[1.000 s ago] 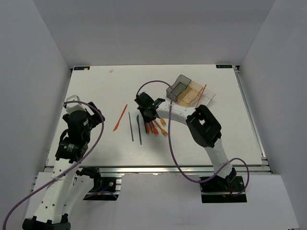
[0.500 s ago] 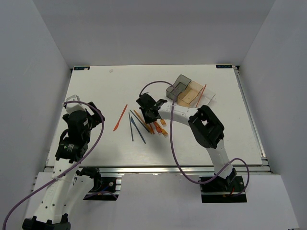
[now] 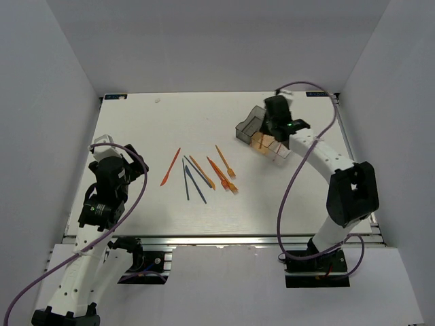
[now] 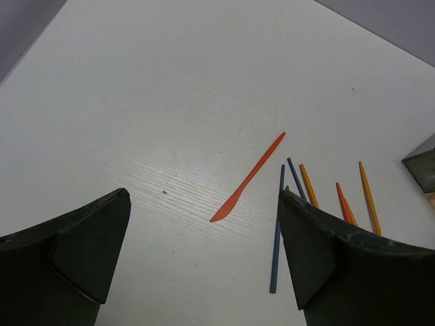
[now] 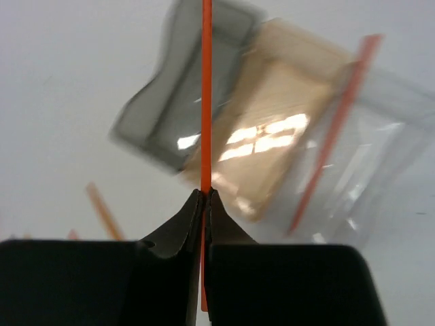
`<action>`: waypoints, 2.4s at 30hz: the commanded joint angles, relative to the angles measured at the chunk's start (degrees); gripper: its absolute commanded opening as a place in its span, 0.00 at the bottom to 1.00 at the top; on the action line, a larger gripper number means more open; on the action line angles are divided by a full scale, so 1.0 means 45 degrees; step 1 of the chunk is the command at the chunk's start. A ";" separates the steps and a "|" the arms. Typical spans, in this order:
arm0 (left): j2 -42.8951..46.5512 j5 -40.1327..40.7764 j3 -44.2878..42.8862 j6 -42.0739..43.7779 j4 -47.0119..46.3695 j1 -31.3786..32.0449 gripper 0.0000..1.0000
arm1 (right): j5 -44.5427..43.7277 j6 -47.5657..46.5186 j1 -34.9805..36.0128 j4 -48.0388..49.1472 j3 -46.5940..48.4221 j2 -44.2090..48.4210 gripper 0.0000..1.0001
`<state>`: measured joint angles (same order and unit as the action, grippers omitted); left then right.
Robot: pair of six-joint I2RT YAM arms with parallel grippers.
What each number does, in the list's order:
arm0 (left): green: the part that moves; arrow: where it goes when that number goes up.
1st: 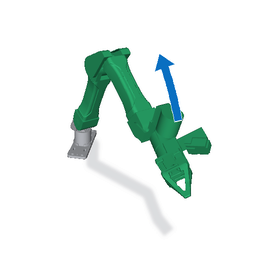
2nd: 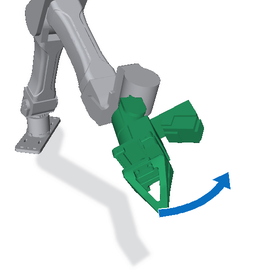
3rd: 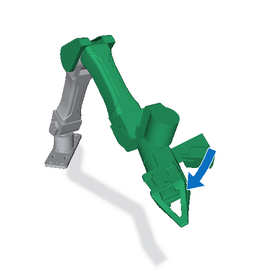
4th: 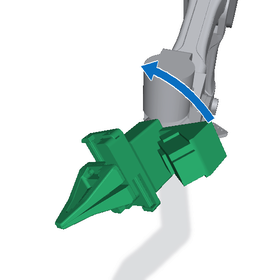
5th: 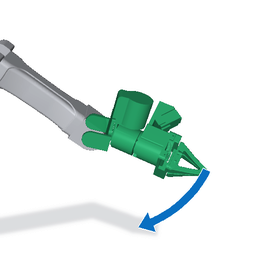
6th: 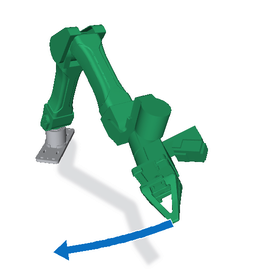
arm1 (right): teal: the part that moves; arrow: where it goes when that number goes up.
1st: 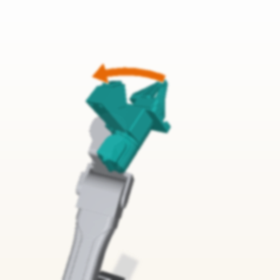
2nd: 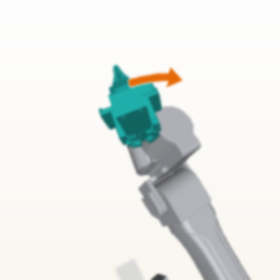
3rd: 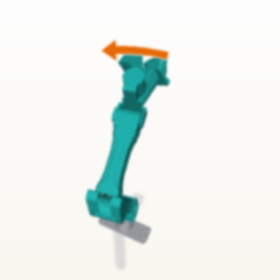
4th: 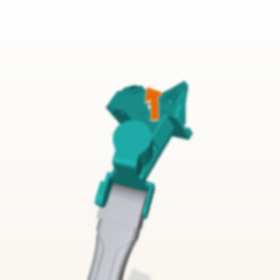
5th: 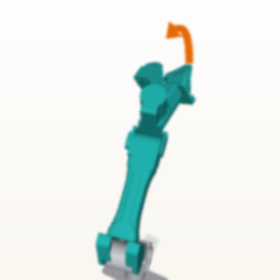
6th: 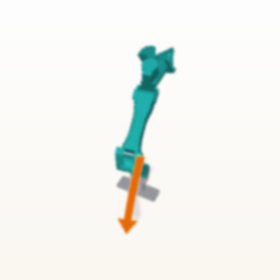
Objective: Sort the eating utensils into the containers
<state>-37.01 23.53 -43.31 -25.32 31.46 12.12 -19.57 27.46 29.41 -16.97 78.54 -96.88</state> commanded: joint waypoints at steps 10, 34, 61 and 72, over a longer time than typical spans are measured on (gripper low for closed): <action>0.0042 -0.0111 -0.0005 0.0080 -0.0039 0.0041 0.98 | -0.2720 0.1299 -0.3624 0.1018 0.0377 -0.1399 0.00; 0.0023 -0.0170 -0.0005 0.0100 -0.0039 0.0060 0.98 | -0.1666 0.2237 -0.3762 0.1584 -0.1535 -0.1324 0.41; -0.0016 0.0045 -0.0044 0.0041 0.0020 0.0061 0.98 | 0.1576 -0.3427 0.5945 -0.2791 0.6511 -0.7279 0.28; 0.0022 -0.0033 -0.0044 0.0080 0.0000 0.0061 0.98 | 0.1029 -0.3896 0.5828 -0.2908 0.6608 -0.7474 0.28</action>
<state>-37.15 23.68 -43.31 -25.30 31.48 12.16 -14.02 11.57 55.99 -28.97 105.60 -129.88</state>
